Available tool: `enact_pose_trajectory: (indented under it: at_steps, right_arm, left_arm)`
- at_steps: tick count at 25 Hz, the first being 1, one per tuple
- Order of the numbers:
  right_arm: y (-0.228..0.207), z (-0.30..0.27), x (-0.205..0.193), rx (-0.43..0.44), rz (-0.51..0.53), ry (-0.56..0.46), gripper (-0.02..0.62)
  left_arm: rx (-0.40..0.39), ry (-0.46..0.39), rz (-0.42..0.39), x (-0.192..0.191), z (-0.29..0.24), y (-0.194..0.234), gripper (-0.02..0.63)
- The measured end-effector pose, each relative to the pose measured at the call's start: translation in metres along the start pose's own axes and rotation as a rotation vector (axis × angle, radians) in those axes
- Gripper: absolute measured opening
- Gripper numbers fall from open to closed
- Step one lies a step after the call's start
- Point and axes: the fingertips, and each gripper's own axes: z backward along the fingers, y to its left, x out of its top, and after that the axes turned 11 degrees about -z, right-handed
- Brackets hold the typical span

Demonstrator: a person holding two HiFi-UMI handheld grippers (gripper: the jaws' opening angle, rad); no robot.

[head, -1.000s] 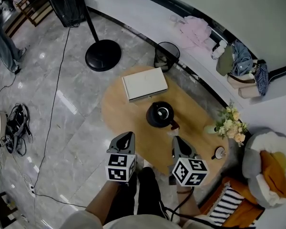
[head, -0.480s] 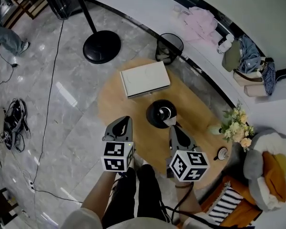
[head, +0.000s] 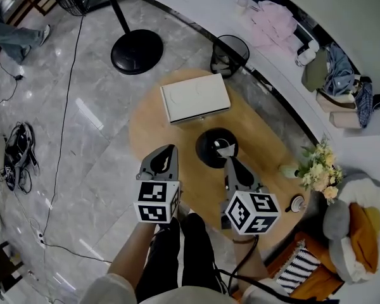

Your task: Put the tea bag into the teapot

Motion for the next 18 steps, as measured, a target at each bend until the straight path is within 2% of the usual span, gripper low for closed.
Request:
enact_pose_trajectory:
  at_steps: [18]
  right_arm:
    - [-0.001,-0.013,0.0,0.024,-0.04,-0.008,0.038]
  left_arm:
    - [0.019,0.023,0.019,-0.015,0.0,0.005,0.017]
